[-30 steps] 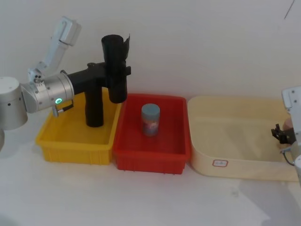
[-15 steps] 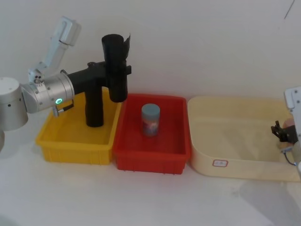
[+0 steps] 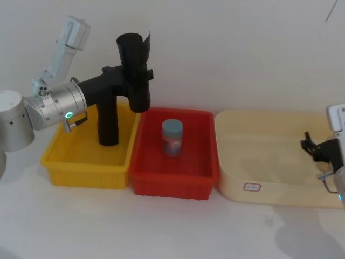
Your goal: Pick up the garbage bag with the one hand and transfer it to the other hand.
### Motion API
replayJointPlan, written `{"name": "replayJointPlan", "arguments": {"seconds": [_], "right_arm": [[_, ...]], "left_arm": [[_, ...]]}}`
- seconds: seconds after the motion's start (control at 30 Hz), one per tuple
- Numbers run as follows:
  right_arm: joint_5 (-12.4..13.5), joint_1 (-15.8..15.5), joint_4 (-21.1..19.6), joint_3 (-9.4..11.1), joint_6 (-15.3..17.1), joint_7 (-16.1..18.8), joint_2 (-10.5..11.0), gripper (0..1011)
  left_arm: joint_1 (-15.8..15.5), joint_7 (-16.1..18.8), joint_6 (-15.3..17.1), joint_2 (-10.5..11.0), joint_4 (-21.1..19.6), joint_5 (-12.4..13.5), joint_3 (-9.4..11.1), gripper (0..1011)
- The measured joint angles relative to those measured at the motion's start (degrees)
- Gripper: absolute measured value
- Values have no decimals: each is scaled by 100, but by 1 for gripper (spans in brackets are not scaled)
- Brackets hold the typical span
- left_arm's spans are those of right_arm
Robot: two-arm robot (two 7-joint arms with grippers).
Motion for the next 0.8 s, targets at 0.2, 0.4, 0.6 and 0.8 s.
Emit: {"name": "replayJointPlan", "arguments": {"seconds": [0.2,0.4,0.6,0.8], "right_arm": [[26,-161,-241,-135,-95,319,116,1000],[-1,-213,-374,-356,-192,648,200,1000],[-94,-199,-433,-608,-270,950,253,1000],[-179,-176,-458,-790,-307,1139,277,1000]], "left_arm": [[-34,-166,1,-20,124,-94,39,402],[-133,-413,67,-55,365,-155,156,402],[-260,-667,139,-103,673,-174,305,402],[-333,-812,173,-131,850,-184,397,402]]}}
